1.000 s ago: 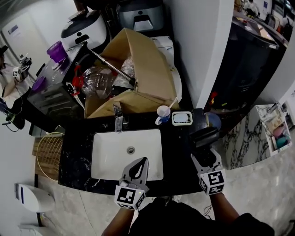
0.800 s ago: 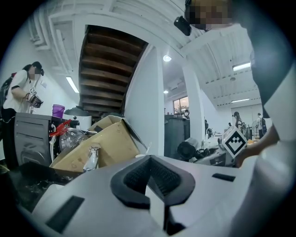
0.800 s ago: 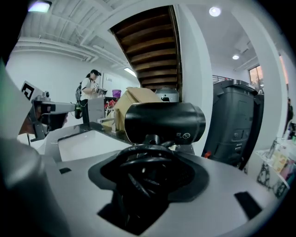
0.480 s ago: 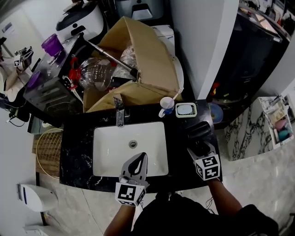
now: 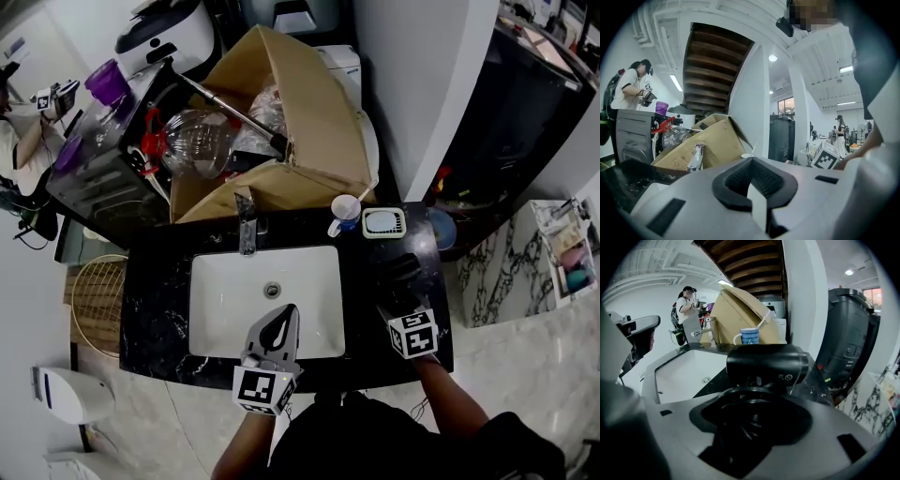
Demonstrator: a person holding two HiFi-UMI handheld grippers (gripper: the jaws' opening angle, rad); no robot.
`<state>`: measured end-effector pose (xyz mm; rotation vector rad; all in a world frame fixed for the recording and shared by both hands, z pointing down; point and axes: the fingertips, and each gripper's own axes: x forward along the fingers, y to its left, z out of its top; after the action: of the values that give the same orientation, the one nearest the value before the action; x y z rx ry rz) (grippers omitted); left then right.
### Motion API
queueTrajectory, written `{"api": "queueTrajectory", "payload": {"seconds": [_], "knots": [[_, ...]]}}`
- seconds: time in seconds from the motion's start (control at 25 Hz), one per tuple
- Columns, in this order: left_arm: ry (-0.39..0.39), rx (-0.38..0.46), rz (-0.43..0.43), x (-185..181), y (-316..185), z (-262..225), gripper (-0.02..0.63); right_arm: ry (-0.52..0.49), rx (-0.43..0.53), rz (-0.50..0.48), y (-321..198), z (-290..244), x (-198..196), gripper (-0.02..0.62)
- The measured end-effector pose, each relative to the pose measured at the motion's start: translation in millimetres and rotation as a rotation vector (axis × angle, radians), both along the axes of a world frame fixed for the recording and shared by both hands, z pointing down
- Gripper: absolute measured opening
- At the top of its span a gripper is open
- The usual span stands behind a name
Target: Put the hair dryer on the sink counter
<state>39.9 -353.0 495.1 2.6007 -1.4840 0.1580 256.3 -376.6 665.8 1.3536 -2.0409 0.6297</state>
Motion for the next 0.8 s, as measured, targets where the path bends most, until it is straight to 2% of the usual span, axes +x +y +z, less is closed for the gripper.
{"api": "queueTrajectory", "payload": {"seconds": [0.36,0.52,0.64,0.8], "knots": [[0.009,-0.012,-0.014,-6.3,-3.0,13.6,-0.006,0.032,-0.072,-0.028,0.1,13.2,-7.2,0.272],[0.014,-0.052,-0.005,-3.3,-1.9,18.5,-0.006,0.009,-0.091,0.011,1.2,16.3,-4.3,0.275],[0.011,-0.071,-0.002,-1.1,-1.8,21.2,-0.006,-0.014,-0.083,0.034,0.4,15.7,-4.0,0.275],[0.01,-0.037,-0.012,-0.1,-5.2,13.6,-0.006,-0.012,-0.043,0.026,1.4,8.7,-4.2,0.279]]}}
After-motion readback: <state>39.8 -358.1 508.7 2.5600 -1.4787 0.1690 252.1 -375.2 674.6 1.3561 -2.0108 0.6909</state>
